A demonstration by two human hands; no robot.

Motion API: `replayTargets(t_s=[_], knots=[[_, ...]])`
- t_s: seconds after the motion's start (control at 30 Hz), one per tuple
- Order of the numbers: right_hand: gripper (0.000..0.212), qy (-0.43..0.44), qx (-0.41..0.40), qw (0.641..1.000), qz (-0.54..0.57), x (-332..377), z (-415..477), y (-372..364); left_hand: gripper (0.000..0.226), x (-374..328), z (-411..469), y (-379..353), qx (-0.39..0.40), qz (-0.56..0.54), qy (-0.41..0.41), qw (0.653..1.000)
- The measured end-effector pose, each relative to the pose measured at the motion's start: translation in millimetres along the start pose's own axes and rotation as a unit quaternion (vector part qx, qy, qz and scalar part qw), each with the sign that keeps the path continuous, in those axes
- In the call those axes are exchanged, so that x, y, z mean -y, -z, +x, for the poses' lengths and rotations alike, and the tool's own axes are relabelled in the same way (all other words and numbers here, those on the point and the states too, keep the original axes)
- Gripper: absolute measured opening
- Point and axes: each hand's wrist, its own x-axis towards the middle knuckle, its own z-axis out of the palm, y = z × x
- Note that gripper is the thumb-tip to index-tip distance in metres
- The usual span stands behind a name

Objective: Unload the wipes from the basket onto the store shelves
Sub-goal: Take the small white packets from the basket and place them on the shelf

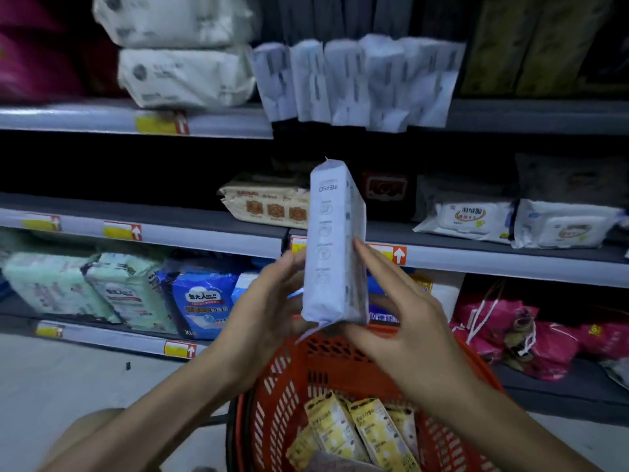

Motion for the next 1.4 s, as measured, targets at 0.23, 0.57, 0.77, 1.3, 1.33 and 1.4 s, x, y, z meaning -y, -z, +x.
replayTargets(t_s=[0.23, 0.57, 0.77, 1.3, 1.33, 1.4], knots=[[0.09, 0.068, -0.012, 0.984, 0.166, 61.7, 34.4, 11.4, 0.079, -81.5, -31.5, 22.2, 0.096, 0.237, -0.157, 0.954], [0.08, 0.156, -0.051, 0.982, 0.092, 133.4, 108.0, 36.7, 0.074, -178.8, -5.9, 22.6, 0.045, 0.334, -0.303, 0.892], [0.063, 0.178, -0.087, 0.979, 0.049, 159.7, 199.0, 52.5, 0.036, -236.9, 50.9, 20.8, -0.032, 0.361, -0.38, 0.851], [0.025, 0.05, -0.17, 0.969, -0.17, 144.5, 298.6, 38.4, 0.03, -243.2, 142.5, 49.6, -0.257, 0.366, -0.274, 0.852], [0.027, 0.047, -0.162, 0.971, -0.169, 144.2, 297.4, 39.6, 0.033, -243.1, 139.8, 50.3, -0.242, 0.363, -0.276, 0.856], [0.03, 0.043, -0.148, 0.974, -0.164, 144.7, 294.3, 41.9, 0.038, -242.4, 132.7, 49.8, -0.216, 0.362, -0.273, 0.865]])
